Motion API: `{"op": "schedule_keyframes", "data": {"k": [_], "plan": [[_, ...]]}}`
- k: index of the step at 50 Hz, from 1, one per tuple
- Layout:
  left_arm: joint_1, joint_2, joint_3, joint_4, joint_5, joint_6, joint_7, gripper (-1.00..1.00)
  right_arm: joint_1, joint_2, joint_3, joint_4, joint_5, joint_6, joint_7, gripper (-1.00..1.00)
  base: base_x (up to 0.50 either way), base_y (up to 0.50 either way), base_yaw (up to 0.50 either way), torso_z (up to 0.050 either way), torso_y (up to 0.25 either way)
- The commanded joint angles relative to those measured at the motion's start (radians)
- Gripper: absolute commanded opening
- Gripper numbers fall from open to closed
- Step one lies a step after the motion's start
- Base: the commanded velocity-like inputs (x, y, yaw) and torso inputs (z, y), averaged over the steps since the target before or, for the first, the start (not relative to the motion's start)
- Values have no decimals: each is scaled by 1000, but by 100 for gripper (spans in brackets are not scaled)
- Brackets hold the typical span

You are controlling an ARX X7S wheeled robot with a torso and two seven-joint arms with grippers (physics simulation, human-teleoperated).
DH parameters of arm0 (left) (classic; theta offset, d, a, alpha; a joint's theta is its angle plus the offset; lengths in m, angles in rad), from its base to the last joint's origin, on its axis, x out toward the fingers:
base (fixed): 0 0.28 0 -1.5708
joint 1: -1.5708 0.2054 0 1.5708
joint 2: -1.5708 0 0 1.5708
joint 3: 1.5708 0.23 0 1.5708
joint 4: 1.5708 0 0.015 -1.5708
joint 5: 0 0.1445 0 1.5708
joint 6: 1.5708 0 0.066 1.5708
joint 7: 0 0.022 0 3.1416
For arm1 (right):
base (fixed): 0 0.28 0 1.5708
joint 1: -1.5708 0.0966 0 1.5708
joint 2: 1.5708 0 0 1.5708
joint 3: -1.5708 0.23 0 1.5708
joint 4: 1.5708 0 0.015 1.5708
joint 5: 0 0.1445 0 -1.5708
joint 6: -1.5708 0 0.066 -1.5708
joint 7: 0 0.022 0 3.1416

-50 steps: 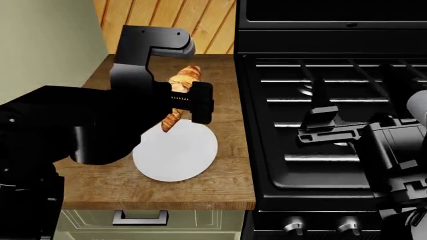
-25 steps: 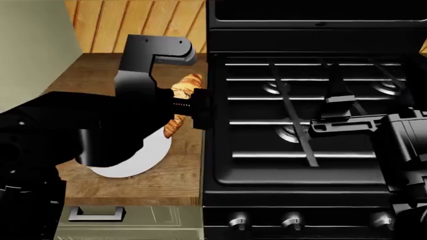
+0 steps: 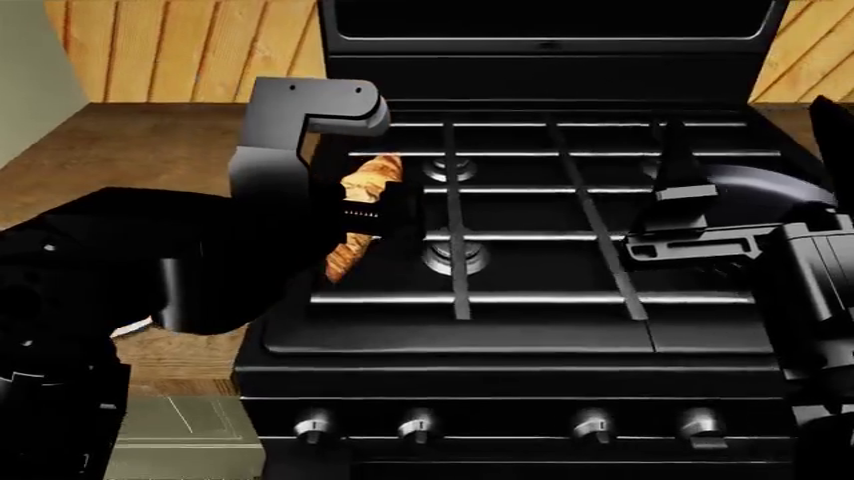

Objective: Pick the croissant and place it on the pan. Then turn on the stove to warm the croissant.

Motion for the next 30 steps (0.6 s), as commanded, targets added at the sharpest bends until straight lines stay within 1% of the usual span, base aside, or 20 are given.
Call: {"op": "schedule_keyframes", "data": {"k": [1, 30], "plan": [[-2, -5, 4, -8, -5, 16, -2, -100, 35, 18, 7, -2, 37, 8, 27, 100, -47, -500, 0, 0, 0], [-12, -16, 21, -25, 6, 27, 29, -100, 75, 36, -20, 0, 62, 10, 59, 100, -51, -500, 0, 0, 0]]}}
